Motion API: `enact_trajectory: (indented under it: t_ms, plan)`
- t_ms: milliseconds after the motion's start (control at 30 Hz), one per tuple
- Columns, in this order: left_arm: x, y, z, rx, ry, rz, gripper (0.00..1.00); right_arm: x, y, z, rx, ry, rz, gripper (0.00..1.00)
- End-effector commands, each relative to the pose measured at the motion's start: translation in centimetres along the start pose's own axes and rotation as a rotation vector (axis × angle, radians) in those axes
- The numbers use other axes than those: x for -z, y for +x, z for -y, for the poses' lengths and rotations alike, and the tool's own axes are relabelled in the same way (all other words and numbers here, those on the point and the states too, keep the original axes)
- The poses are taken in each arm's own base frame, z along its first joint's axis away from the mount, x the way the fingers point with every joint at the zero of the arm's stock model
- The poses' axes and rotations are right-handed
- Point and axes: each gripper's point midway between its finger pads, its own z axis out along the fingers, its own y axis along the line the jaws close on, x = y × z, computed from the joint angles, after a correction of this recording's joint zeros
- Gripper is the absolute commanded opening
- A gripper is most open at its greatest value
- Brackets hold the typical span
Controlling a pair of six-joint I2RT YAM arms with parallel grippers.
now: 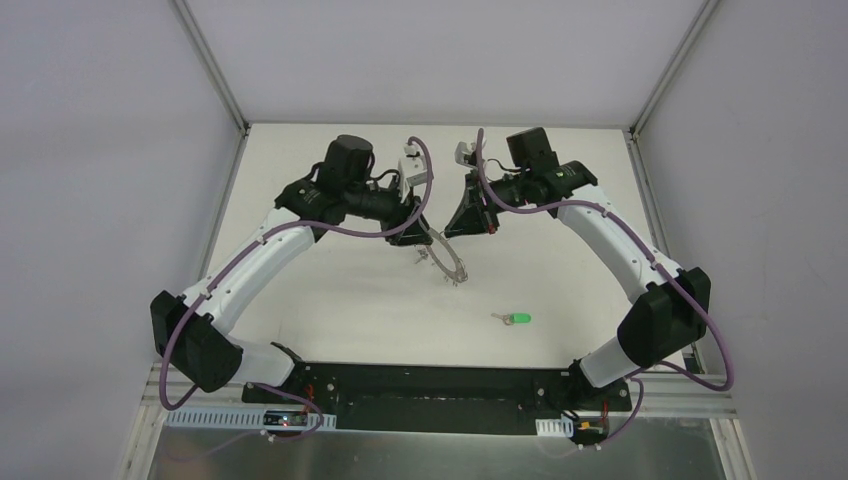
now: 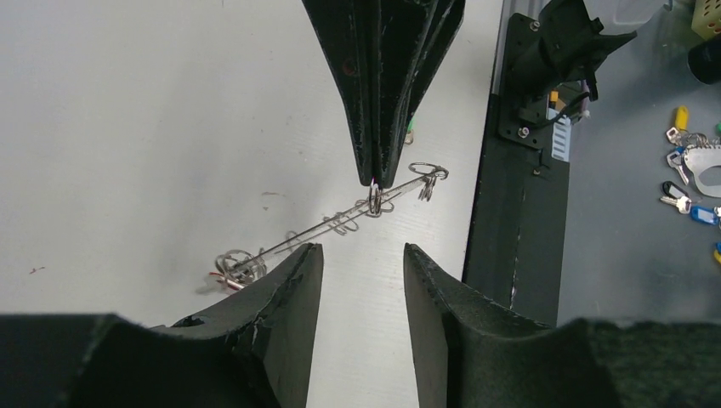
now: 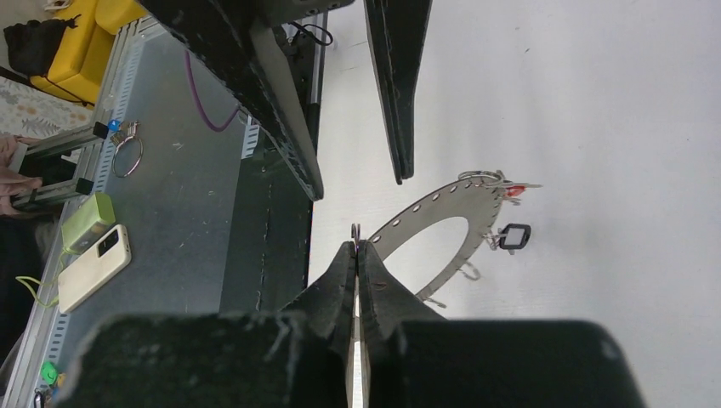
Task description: Put the keys on the keyring
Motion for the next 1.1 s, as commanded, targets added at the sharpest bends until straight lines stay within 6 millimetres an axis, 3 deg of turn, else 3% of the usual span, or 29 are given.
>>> enact_trajectory:
  t_ms: [0,300,733,933,1067]
  plan:
    - [-0.4,-0.8,1.0,-0.062,0.043,0.05,0.39,0.4,-2.4,-1.9,0.086,-0.06,0.051,0.0]
    - [-2.0,-1.4,0.8,-0.002,0.071,0.055,0.28,0.0,-2.5,-1.1,0.046,-0.045,0.058,0.0]
    - [-2.7,-1.0,0.8,0.015,0.086,0.066,0.21,-0.3,-2.2,-0.4,0.007,-0.022,0.064,0.0]
    - [-2.8,-0.9,1.0,0.015,0.103,0.067,0.11,-0.3,-2.1,-0.2,0.003,-0.01,0.064,0.0]
    - [-2.9,-0.7,1.3,0.018,0.118,0.065,0.0,-0.3,-2.2,-0.1,0.002,-0.007,0.065,0.0]
